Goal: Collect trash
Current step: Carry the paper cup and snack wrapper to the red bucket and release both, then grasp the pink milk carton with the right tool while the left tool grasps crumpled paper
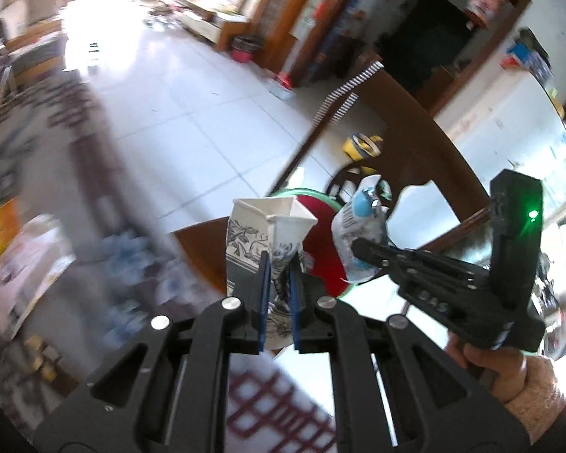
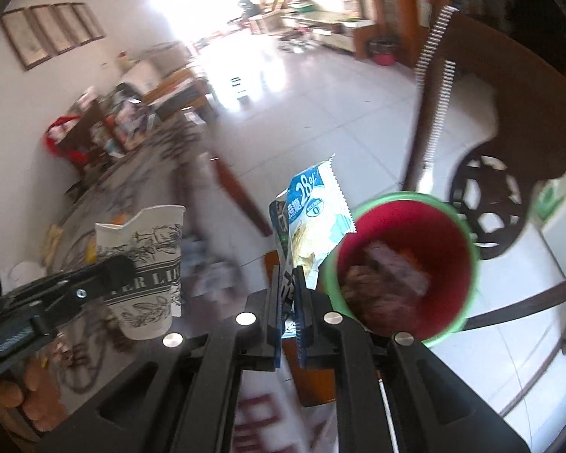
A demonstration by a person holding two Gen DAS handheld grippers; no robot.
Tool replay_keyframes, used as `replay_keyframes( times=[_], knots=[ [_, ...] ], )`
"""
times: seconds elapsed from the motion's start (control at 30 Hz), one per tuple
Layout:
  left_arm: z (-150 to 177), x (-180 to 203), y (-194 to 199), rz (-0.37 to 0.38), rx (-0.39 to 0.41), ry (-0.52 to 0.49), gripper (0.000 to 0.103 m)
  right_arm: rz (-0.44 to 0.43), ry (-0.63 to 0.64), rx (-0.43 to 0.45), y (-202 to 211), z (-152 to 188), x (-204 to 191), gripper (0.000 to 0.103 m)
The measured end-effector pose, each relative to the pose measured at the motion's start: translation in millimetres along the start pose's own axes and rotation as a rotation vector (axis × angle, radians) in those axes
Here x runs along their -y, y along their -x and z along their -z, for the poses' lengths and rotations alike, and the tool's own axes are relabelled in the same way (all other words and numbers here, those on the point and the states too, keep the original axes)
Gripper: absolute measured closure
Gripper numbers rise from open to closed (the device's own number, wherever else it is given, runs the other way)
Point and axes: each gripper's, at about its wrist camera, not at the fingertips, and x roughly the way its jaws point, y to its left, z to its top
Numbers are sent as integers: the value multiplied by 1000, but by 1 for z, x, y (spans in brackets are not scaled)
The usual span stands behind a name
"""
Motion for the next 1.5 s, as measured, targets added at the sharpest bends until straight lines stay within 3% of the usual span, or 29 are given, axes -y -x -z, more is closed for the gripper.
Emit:
replay_keyframes(
  times=[0.07, 0.27, 0.3, 0.33, 0.37, 0.47, 0.5, 0.6, 0.67, 0.73, 0.83, 0.97, 1.07, 1.2, 1.37, 1.5],
  knots=[
    [-11, 17, -22, 29, -23, -41, 95, 21, -29, -7, -3, -3, 22, 95],
    [-38, 58, -76, 81, -70, -133, 94, 99, -92, -8, -8, -12, 72, 76],
    [-41, 63, -82, 89, -79, -145, 90, 113, -100, -8, -8, -12, 78, 70],
    [-44, 68, -87, 91, -81, -162, 80, 126, -105, -5, -7, -12, 82, 66],
    [-45, 73, -90, 85, -73, -174, 60, 137, -109, -1, -6, -12, 85, 57],
    [-51, 76, -88, 84, -21, -174, 33, 187, -111, 9, -1, -11, 91, 46],
    [-51, 74, -85, 85, -9, -166, 30, 224, -109, 20, 2, -10, 92, 37],
    [-46, 58, -68, 67, 18, -154, 29, 337, -50, 42, 10, -11, 81, 24],
    [-39, 42, -51, 31, 42, -135, 23, 379, 41, 63, 14, -12, 62, 14],
    [-25, 16, -25, -11, 78, -90, 20, 362, 167, 104, 18, -12, 32, 8],
    [5, -31, 17, -100, 114, -3, 20, 248, 352, 138, 18, -10, -32, 7],
    [48, -92, 72, -206, 135, 109, 20, 22, 522, 70, -4, -7, -125, 7],
    [83, -138, 117, -314, 157, 183, 20, -74, 751, -25, -36, -2, -208, 7],
    [126, -191, 171, -443, 199, 303, 20, -75, 1109, -137, -88, 15, -305, 7],
    [171, -256, 226, -539, 206, 422, 20, -37, 1372, -340, -160, 27, -372, 7],
    [203, -296, 252, -520, 160, 436, 20, -15, 1439, -536, -204, 32, -392, 7]
  ],
)
